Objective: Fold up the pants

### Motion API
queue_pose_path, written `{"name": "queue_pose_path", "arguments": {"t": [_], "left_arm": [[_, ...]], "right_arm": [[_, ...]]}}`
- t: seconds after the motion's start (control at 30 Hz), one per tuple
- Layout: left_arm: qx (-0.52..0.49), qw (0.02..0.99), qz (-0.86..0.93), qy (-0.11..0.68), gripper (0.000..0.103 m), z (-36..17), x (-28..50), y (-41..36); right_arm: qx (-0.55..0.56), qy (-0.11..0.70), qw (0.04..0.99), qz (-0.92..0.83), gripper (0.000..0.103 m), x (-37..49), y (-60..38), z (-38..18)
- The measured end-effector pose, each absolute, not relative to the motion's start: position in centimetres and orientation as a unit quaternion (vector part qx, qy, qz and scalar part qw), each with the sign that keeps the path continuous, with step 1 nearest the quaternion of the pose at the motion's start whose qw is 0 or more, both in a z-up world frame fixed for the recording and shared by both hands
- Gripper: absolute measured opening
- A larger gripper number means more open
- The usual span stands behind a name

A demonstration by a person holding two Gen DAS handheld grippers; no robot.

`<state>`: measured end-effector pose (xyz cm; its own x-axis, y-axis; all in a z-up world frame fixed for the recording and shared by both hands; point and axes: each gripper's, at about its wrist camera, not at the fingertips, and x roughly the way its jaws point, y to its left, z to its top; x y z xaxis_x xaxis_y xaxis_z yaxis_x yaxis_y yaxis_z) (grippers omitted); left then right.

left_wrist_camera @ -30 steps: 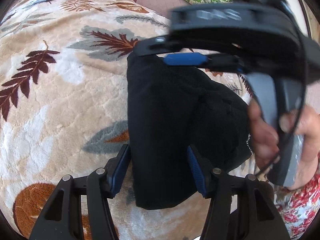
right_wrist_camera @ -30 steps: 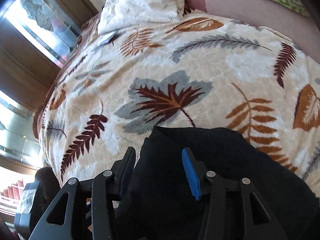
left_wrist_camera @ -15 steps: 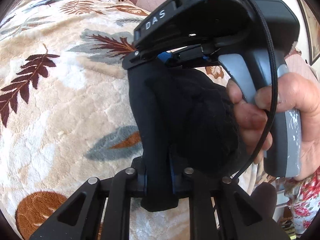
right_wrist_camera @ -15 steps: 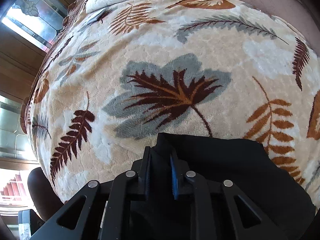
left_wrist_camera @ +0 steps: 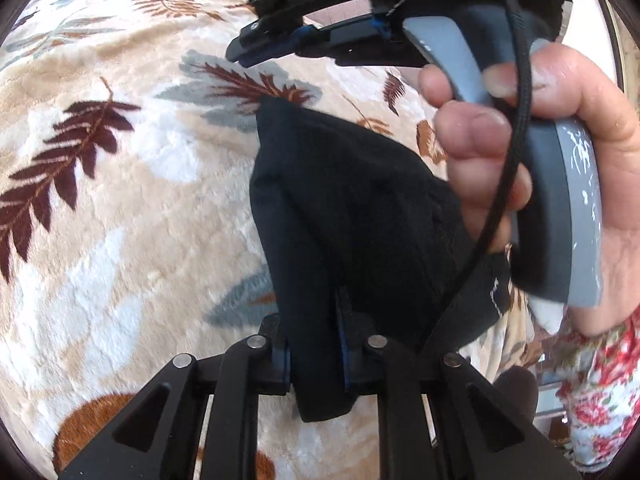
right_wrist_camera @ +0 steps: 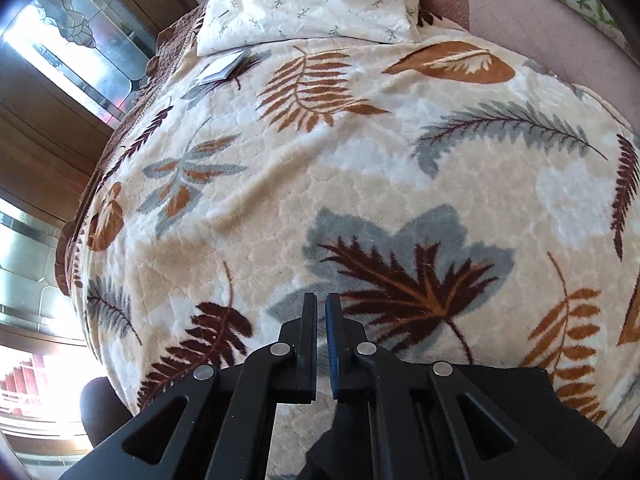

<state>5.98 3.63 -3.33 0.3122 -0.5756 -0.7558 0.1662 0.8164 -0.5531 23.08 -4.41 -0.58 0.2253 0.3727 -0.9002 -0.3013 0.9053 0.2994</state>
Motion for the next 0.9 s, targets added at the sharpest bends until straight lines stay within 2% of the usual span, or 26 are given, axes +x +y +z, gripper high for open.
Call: {"name": "queue_pose_path", "arguments": {"t": [0.17,0.37,0.47,0.6,0.77,0.8,0.9], "left_arm": [[-0.214,0.768,-0.249,0.549,0.020,-3.3,3.8,5.7],[-0.209,0.794,-0.257,0.509,0.021,0.9,3.3,7.5],[-0.186,0.808,-0.261,0.494,0.024,1.4,4.9,5.1],[-0.119,0.814,-0.232,0.520,0.024,-0.8,6.4,1.5],[-0.067,0.824,-0.218,0.519,0.025,-1.6,4.9,0.5],[-0.066,0.820,-0.215,0.526,0.026,-1.4,4.9,0.5],[-0.054,0.817,-0.226,0.528,0.041,0.4,4.5,0.2]], "right_arm": [[0.048,0.578,0.781,0.232,0.006,20.0,-8.5,0.0],[0.120,0.543,0.810,0.188,0.007,14.5,-18.1,0.5],[0.177,0.533,0.803,0.199,0.007,11.6,-20.8,-0.3],[0.164,0.559,0.794,0.173,0.007,8.0,-22.0,-3.5],[0.212,0.543,0.800,0.139,0.007,4.2,-26.2,-4.3],[0.211,0.543,0.805,0.114,0.007,3.4,-27.2,-4.2],[0.286,0.502,0.812,0.084,0.009,-0.1,-30.9,-3.4]]}}
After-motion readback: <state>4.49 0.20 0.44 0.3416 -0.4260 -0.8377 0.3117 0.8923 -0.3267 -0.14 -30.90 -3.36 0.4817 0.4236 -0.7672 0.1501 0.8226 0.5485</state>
